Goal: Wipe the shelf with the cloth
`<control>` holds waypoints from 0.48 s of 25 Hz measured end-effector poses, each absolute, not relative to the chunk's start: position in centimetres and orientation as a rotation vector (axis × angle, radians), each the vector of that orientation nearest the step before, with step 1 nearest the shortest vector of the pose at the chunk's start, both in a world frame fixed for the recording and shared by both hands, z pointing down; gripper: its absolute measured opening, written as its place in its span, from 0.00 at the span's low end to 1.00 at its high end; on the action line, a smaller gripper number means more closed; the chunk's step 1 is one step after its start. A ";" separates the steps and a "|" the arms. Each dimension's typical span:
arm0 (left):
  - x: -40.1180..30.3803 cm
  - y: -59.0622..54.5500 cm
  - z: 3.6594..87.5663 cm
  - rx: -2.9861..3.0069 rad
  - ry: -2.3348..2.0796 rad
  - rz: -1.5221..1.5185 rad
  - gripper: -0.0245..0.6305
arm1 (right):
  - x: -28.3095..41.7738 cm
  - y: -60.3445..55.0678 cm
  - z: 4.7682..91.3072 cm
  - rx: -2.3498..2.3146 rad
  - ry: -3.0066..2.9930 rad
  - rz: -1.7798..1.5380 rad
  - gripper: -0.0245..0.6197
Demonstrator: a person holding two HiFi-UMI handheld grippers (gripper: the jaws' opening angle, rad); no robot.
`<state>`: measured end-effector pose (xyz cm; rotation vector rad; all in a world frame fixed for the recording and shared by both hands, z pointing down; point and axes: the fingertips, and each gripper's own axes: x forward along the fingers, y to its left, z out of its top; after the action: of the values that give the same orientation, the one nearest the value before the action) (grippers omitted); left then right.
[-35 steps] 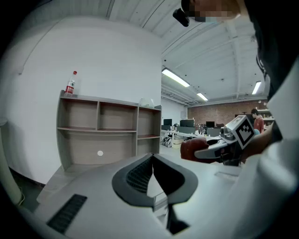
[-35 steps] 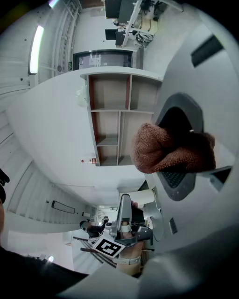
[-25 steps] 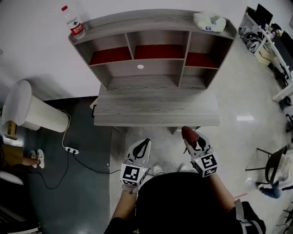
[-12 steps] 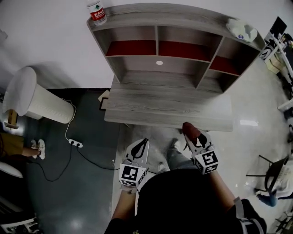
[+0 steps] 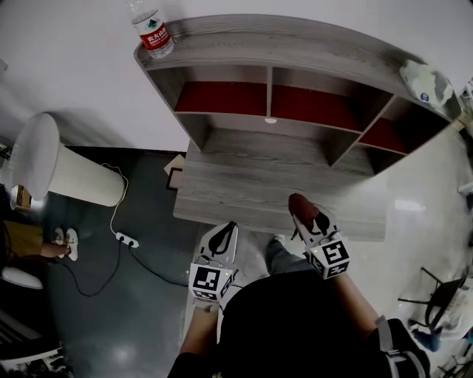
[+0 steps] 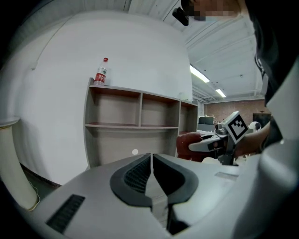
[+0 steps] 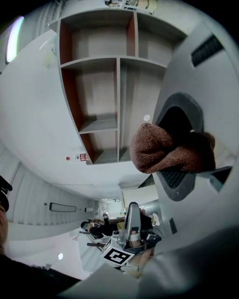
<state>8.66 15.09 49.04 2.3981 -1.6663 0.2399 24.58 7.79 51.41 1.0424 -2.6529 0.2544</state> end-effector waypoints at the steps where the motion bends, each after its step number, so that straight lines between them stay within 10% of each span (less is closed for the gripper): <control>1: 8.5 13.8 48.8 2.398 -1.667 0.243 0.05 | 24.3 6.5 51.1 1.042 -2.660 0.256 0.29; 12: 6.8 3.0 47.1 2.377 -1.706 0.283 0.05 | 19.5 -4.5 49.1 0.956 -2.741 0.244 0.29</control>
<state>6.78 3.04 47.15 2.3774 -1.7058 0.2827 19.55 -4.49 49.10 0.9557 -2.7412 0.2441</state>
